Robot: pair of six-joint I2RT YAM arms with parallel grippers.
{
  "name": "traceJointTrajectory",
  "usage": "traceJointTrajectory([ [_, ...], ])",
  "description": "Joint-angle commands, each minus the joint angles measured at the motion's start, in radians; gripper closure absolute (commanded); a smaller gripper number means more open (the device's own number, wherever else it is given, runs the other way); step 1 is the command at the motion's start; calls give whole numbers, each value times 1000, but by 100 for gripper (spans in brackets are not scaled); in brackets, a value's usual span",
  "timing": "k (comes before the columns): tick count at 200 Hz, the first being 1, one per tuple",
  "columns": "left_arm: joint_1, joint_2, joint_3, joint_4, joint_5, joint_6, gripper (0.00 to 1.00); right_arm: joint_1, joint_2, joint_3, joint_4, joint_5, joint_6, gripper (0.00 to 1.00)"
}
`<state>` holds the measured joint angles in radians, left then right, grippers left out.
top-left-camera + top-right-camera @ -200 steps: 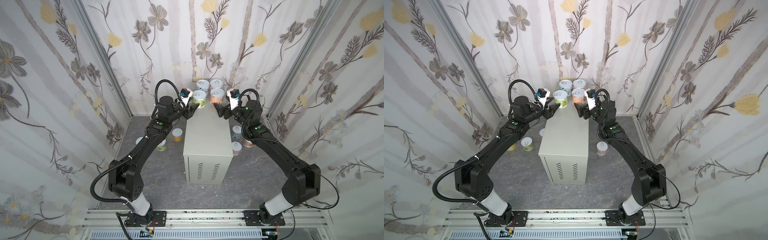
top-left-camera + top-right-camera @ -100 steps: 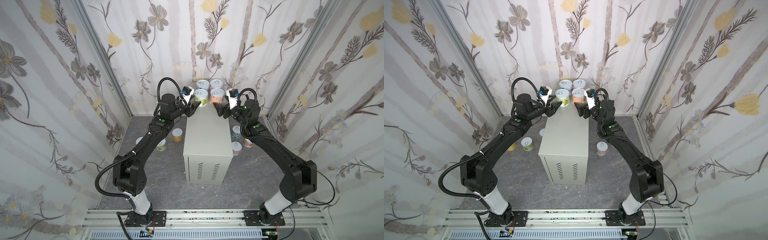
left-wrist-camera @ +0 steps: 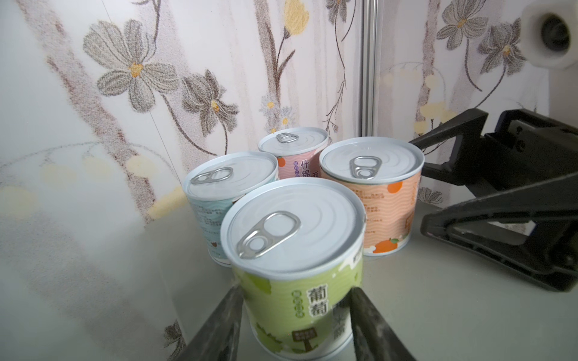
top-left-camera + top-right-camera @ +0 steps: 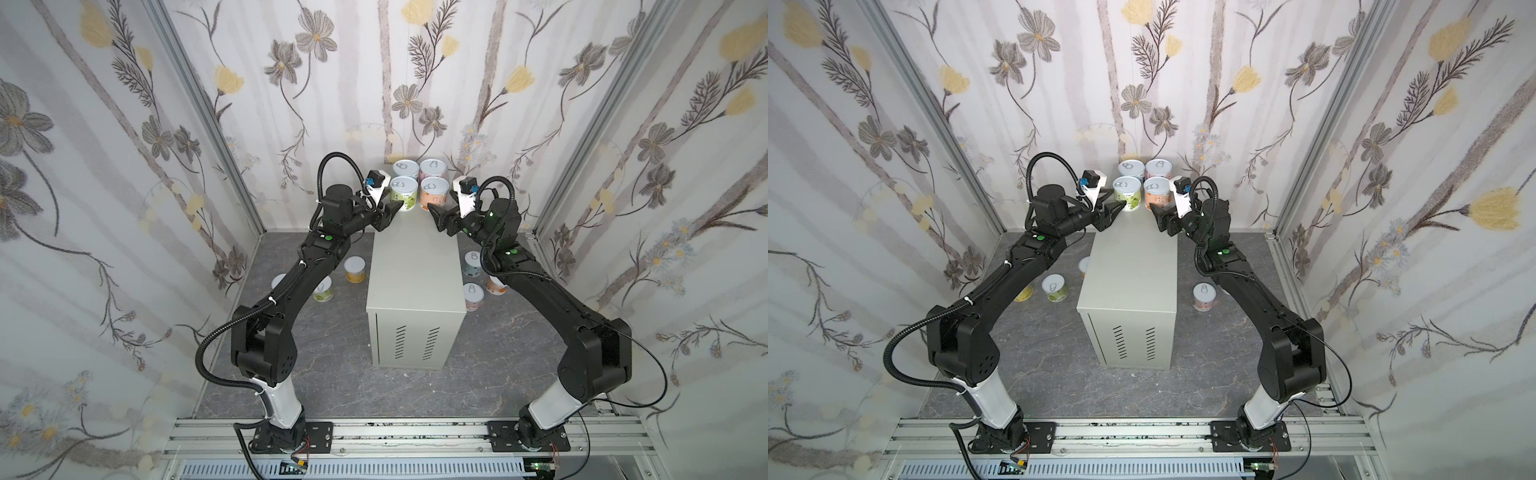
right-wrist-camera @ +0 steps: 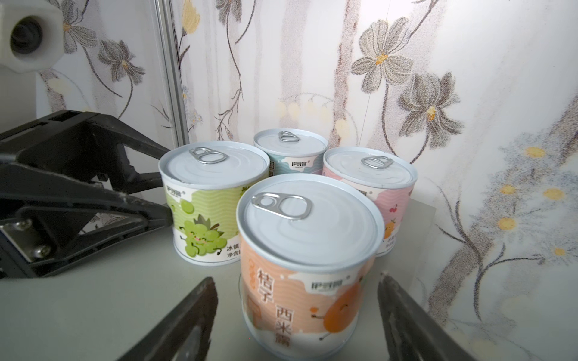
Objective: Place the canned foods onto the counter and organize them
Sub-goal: 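Push the green and orange cans together with both grippers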
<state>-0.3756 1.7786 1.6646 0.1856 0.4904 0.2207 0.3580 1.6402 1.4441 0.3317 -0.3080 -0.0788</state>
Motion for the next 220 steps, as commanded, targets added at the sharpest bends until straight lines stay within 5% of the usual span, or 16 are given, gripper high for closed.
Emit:
traceJointTrajectory([
  [1,-2,7,15,-1,6,2,46,-3,9,11,12,-16,-7,21],
  [220,-8,23,35,-18,31,2,45,-7,55,47,21,-22,4,31],
])
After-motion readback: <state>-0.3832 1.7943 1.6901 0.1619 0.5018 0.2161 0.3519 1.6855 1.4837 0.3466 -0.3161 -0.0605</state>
